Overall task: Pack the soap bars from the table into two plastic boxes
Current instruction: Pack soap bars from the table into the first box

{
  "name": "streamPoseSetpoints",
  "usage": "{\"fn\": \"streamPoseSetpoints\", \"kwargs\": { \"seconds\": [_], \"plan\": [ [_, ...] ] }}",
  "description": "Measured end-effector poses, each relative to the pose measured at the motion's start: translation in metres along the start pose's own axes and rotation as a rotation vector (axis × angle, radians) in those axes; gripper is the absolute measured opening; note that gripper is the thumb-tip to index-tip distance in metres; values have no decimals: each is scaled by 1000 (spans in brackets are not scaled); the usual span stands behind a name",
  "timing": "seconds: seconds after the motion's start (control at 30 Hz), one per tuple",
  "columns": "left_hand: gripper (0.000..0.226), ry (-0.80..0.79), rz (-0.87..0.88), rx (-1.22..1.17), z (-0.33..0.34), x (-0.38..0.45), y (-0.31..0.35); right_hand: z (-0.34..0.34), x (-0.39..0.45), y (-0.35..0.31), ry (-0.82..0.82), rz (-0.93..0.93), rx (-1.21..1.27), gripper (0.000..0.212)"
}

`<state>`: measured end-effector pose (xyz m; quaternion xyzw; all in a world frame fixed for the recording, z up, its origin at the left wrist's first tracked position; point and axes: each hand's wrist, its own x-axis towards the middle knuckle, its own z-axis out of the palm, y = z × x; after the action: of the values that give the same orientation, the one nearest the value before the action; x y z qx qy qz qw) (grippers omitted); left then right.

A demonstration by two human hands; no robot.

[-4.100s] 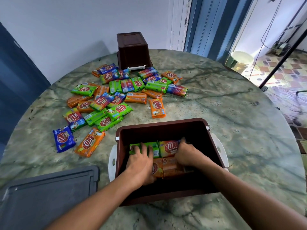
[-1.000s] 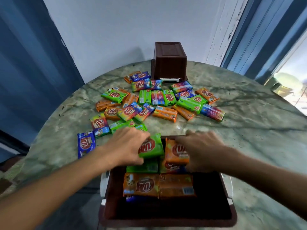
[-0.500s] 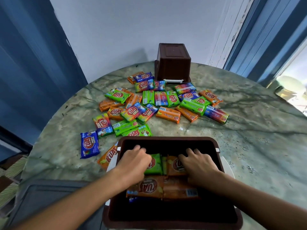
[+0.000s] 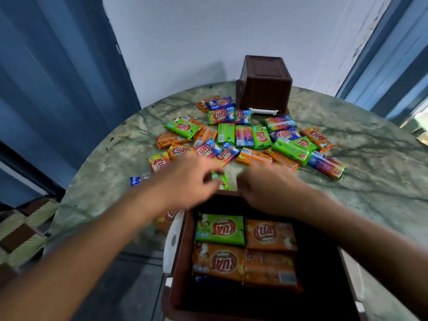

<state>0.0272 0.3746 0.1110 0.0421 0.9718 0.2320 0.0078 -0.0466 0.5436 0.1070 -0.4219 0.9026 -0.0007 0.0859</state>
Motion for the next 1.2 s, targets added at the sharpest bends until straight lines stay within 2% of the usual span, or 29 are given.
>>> {"fn": "streamPoseSetpoints", "kwargs": {
  "seconds": [0.07,0.13,0.2,0.27,0.3,0.37,0.47,0.6,0.7,0.83,0.9,1.0,1.1,1.2],
  "plan": [
    [17,164,-116,-12,-20,14,-33,-10,45,-1,119,-18,108,12],
    [26,99,-255,53,-17,24,-76,2,94,-1,84,-78,142,11],
    [40,-89,-358,96,6,25,-109,27,131,0,-86,-138,87,19],
    [56,-221,-395,110,38,17,-128,53,154,-1,-282,-149,-29,40],
    [62,-250,-400,115,54,12,-135,65,162,-2,-358,-138,-77,48],
    [64,-250,-398,140,79,1,-143,85,170,-8,-434,-135,-161,50],
    [52,-192,-343,163,103,-10,-145,101,173,-9,-407,-116,-225,47],
    [51,-136,-339,169,112,-14,-139,103,172,-7,-356,-133,-242,58],
    [63,-126,-408,135,101,-10,-136,98,164,1,-322,-150,-215,67],
    [78,-14,-471,91,60,-8,-133,70,143,21,-212,-126,-204,66],
    [84,74,-438,62,32,-3,-119,46,121,31,-140,-103,-219,66],
    [83,132,-275,92,-1,4,-84,13,75,48,34,-32,-184,66],
    [81,72,-50,144,-11,0,-38,-10,13,55,196,4,-93,74],
    [82,-28,94,189,0,-16,-3,-13,-43,49,191,20,-64,82]
  ]
}}
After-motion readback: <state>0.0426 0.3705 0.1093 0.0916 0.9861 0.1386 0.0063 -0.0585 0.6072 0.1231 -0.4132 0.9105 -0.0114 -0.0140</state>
